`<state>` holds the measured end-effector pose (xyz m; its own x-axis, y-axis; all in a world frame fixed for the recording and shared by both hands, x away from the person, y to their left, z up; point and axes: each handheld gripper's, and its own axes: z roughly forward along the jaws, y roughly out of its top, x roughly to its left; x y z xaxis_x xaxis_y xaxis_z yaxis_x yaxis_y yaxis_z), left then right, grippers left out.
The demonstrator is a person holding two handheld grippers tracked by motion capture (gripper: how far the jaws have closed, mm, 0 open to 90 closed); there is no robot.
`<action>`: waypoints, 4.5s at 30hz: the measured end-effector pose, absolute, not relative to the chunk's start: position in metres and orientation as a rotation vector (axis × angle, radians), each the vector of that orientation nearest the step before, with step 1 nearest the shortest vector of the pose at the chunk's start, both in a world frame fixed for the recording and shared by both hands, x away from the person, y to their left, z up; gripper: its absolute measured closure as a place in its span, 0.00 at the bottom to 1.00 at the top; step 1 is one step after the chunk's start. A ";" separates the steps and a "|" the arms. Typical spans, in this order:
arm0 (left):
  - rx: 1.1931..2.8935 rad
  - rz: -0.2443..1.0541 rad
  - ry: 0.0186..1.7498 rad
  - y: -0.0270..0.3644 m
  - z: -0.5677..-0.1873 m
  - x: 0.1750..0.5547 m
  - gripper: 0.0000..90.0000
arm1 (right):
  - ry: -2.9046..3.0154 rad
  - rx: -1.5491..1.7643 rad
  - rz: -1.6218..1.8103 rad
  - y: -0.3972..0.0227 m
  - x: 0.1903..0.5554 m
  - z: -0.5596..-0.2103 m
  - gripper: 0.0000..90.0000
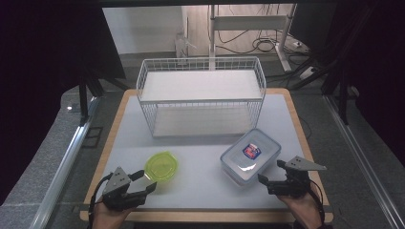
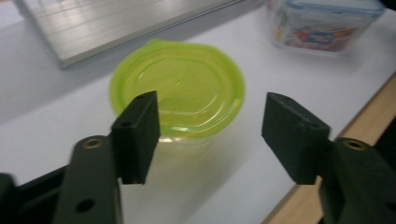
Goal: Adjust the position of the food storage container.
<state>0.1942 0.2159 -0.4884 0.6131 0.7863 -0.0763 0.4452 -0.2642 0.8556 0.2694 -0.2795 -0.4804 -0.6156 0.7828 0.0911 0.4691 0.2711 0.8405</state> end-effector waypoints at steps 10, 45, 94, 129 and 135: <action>1.947 0.379 0.923 0.187 -0.486 0.205 0.95 | 2.185 1.124 1.271 -0.279 0.269 -0.479 0.10; 2.008 0.366 1.057 0.183 -0.503 0.262 1.00 | 2.206 1.161 1.261 -0.279 0.272 -0.483 0.13; 2.009 0.350 0.920 0.160 -0.506 0.258 0.74 | 2.137 1.259 1.035 -0.323 0.368 -0.472 1.00; 2.106 0.165 0.855 0.118 -0.520 0.245 0.80 | 2.508 1.071 1.087 -0.265 0.308 -0.487 1.00; 2.090 0.190 0.929 0.129 -0.520 0.251 0.83 | 2.532 1.051 1.075 -0.256 0.295 -0.486 1.00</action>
